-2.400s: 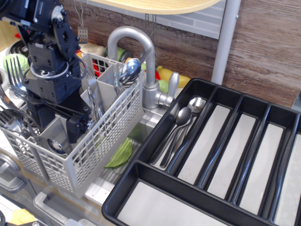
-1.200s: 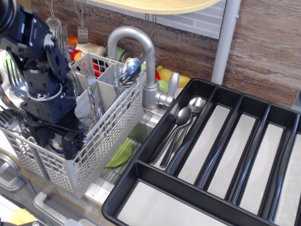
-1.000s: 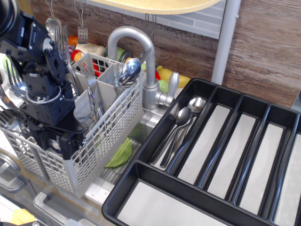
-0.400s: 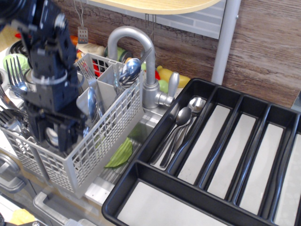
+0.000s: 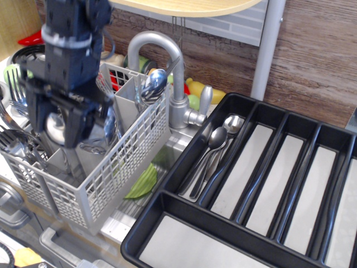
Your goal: Put small spoon from basket to tray
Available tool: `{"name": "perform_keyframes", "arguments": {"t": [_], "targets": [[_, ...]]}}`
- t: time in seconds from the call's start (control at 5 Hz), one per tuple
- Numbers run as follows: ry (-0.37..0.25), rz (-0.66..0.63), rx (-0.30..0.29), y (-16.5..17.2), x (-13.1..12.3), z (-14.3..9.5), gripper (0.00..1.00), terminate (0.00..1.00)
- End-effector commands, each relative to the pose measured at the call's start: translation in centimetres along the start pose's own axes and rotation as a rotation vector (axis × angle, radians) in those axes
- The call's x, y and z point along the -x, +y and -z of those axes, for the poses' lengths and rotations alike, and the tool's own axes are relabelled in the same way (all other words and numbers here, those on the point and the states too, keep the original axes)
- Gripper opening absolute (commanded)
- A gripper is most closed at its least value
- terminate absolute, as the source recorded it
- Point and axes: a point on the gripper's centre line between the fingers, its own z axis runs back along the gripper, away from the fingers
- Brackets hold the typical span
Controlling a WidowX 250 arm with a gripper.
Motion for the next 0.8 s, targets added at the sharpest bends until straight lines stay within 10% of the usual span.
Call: {"name": "perform_keyframes", "arguments": {"t": [0.0,0.6], "targets": [[0.053,-0.009,-0.03,-1.1,0.0,-4.5,0.0,0.0],[0.228,0.007,0.183,-4.4,-3.3,-7.3,0.0,0.0]]}}
